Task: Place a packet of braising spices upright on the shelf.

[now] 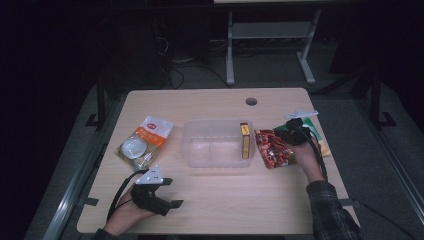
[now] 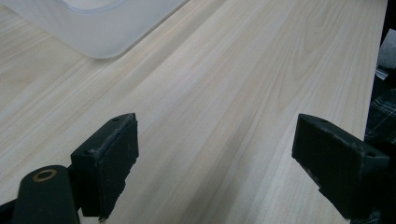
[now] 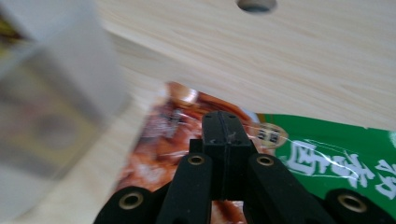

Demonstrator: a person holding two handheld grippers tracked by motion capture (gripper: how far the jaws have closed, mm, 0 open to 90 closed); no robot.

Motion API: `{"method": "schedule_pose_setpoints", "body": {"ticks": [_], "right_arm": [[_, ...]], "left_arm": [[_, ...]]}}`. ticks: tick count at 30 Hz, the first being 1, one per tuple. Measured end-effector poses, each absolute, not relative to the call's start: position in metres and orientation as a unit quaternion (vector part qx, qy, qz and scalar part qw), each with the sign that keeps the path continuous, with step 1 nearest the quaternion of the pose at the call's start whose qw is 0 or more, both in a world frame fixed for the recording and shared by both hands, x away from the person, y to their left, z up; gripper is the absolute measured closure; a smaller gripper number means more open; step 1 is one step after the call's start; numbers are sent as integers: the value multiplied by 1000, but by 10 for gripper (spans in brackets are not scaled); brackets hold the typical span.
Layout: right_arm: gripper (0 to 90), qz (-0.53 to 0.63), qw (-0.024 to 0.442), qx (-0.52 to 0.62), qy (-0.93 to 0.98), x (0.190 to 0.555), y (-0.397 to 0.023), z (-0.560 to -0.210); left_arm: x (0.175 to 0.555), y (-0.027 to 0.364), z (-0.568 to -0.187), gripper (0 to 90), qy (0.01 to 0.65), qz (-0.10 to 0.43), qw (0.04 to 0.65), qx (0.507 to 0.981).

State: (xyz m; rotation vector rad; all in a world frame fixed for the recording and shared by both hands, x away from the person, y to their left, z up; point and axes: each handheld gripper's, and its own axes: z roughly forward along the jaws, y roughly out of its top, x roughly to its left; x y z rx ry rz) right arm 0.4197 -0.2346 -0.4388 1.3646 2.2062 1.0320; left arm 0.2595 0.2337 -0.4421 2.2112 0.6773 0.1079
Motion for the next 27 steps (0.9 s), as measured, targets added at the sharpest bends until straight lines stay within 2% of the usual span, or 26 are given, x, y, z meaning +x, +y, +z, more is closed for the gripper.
{"method": "schedule_pose_setpoints", "body": {"ticks": [12,21,27], "right_arm": [[900,379,196,507,749,458,-246,-476],[900,353,191,503,765,472,-233,-478],[900,361,187,499,765,469,-234,-479]], "left_arm": [[266,236,-444,143,272,44,402,873],[267,238,-445,145,274,45,397,875],[266,237,-446,145,272,42,393,878]]}}
